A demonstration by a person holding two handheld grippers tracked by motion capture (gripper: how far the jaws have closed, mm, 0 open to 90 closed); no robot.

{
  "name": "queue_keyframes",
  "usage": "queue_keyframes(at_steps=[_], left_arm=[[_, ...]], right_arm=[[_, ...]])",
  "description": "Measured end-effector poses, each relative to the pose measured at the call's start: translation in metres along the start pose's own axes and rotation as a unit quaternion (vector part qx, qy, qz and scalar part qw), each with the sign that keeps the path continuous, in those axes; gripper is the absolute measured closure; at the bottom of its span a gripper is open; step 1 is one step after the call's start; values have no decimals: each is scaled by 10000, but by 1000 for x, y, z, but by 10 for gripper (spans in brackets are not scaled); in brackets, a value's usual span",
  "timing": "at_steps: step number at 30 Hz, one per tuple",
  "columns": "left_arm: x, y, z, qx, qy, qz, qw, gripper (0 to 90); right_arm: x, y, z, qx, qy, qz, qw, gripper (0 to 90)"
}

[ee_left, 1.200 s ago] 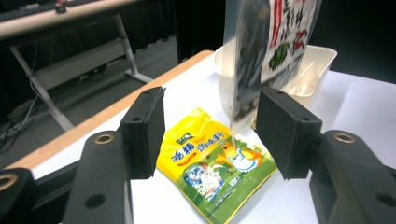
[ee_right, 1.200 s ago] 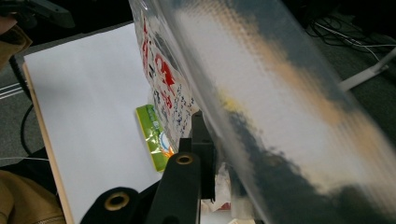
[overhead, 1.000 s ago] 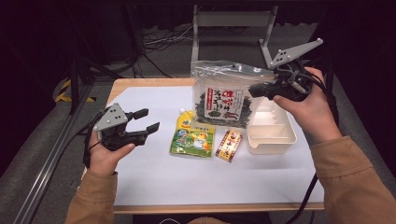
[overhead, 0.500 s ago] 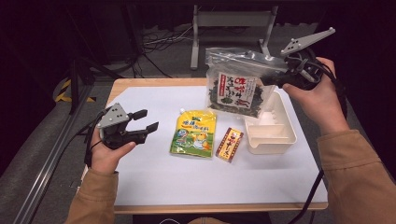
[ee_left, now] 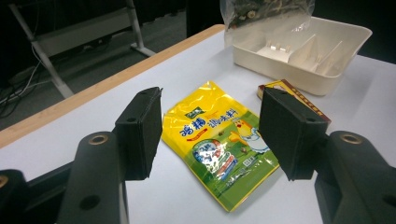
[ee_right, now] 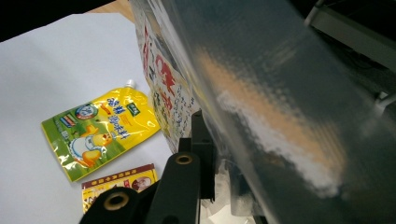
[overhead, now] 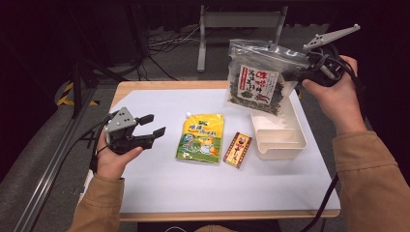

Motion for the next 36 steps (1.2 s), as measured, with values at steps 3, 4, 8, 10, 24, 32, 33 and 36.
queue_keyframes(at_steps=[3, 4, 8, 10, 24, 32, 33, 36], left_arm=[[0, 2, 0, -50, -5, 0, 10000, 402], [0, 3, 0, -72, 12, -7, 10000, 401], [1, 5, 0, -131, 34, -29, 9999, 398], [1, 6, 0, -136, 22, -26, 9999, 398], [1, 9, -1, -257, 0, -44, 9997, 376], [0, 13, -3, -342, -49, -68, 9994, 369], [0, 13, -3, -351, -47, -71, 9993, 368], [0, 14, -3, -370, -37, -79, 9993, 365]], right_arm=[[6, 0, -2, -15, 84, -51, 10000, 842], [9, 1, -3, -5, 107, -80, 9999, 842], [17, 3, -7, -56, 168, -184, 9997, 842], [20, 4, -8, -78, 197, -218, 9995, 842], [39, 15, -21, -178, 363, -395, 9984, 841], [45, 25, -30, -365, 482, -467, 9971, 838], [46, 26, -30, -386, 487, -475, 9969, 838], [47, 29, -32, -410, 539, -483, 9965, 837]])
Point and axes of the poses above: each handheld gripper's, and its own axes: y roughly forward along the jaws, z roughly out of its top, x roughly to its right, the point moved 1 cm from there along y, roughly forward along the jaws, and after that the axes turned 5 degrees about -z, right-handed, at the moved point
